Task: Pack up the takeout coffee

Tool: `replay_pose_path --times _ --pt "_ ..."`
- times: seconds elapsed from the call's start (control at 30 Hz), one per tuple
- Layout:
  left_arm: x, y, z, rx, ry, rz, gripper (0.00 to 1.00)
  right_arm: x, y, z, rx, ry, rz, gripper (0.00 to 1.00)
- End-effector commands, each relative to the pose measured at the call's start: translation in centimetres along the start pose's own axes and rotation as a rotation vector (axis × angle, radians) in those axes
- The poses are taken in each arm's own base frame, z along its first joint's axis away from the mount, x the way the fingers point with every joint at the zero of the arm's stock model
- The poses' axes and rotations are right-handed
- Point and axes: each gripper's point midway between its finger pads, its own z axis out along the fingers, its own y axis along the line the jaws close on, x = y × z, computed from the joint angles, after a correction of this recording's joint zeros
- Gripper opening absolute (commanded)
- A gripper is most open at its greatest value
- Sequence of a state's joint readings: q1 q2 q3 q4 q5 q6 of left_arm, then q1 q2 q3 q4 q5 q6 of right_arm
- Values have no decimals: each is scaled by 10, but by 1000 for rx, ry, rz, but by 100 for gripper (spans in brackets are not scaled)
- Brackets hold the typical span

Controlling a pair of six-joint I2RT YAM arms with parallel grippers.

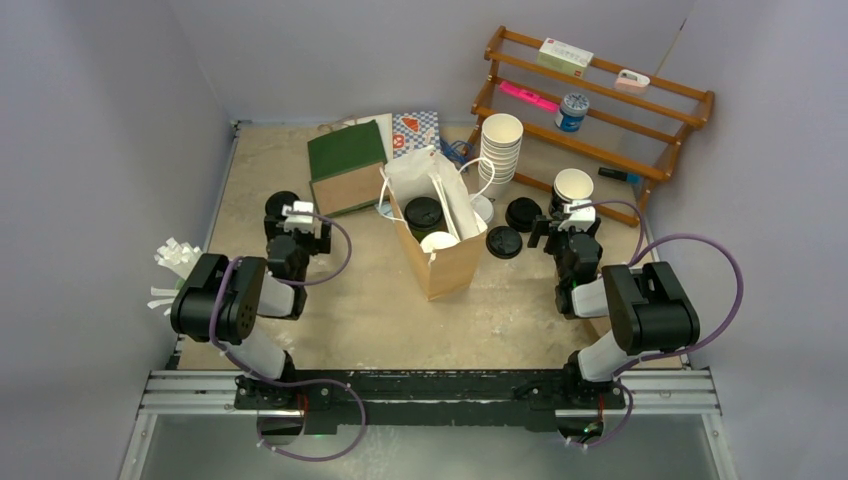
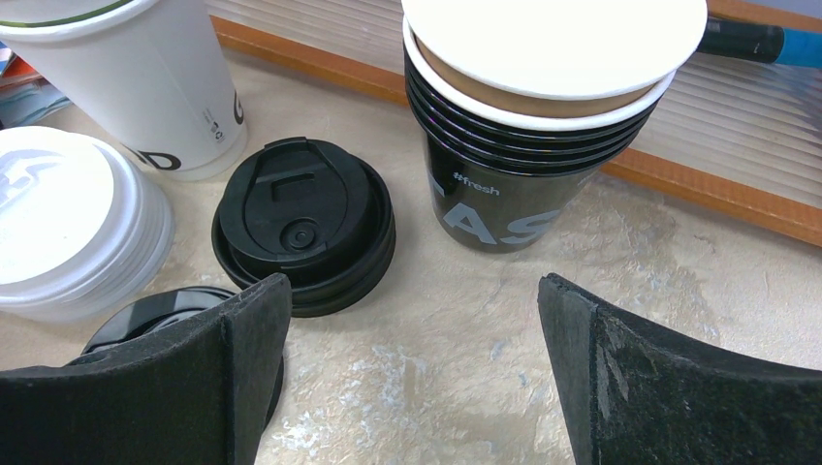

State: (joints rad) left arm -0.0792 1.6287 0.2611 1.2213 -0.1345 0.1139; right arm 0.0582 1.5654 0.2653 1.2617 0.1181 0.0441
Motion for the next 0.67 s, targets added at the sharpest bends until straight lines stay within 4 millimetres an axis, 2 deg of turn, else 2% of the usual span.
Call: replay_pose_path --times 0.0,0.63 --pt "-12 3 4 -24 -34 -29 97 -5 -2 4 9 -11 8 98" --pt "-12 -3 5 -19 -29 -11 99 -5 -1 4 7 -11 8 98"
